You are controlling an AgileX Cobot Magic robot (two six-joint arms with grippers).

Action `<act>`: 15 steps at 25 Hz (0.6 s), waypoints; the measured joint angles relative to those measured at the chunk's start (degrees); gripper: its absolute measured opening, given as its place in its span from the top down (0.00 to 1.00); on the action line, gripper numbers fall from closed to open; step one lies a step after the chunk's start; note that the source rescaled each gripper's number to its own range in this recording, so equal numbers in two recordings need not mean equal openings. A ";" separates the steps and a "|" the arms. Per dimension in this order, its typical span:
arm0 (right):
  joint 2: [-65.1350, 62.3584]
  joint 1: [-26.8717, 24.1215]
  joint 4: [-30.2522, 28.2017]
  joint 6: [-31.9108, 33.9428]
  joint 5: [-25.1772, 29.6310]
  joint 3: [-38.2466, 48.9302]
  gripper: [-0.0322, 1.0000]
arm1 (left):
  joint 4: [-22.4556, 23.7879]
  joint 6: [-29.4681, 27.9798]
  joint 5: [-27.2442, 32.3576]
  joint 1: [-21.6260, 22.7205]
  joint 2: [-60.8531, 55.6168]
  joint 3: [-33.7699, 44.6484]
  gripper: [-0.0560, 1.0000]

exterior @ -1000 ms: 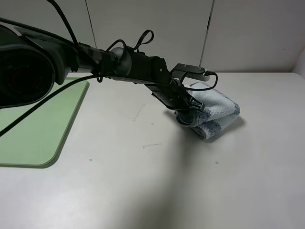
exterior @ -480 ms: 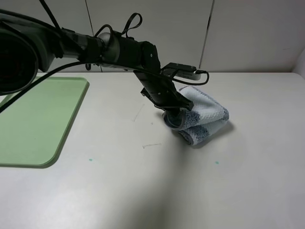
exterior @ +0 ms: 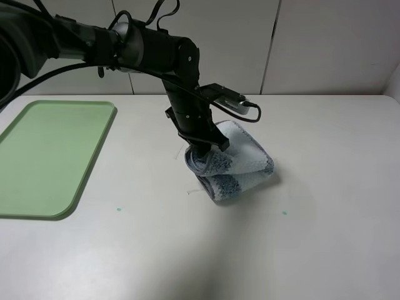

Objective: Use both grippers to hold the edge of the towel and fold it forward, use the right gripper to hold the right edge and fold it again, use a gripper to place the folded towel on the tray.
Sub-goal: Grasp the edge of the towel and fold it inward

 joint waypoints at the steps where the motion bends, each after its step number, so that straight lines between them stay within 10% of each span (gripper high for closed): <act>1: 0.00 0.00 0.04 0.00 0.00 0.00 0.00 | 0.10 0.05 -0.32 0.00 -0.78 1.37 0.80; 15: 0.00 0.00 0.36 0.00 0.00 0.00 0.00 | 0.30 -1.60 -10.02 0.00 -5.09 10.71 0.80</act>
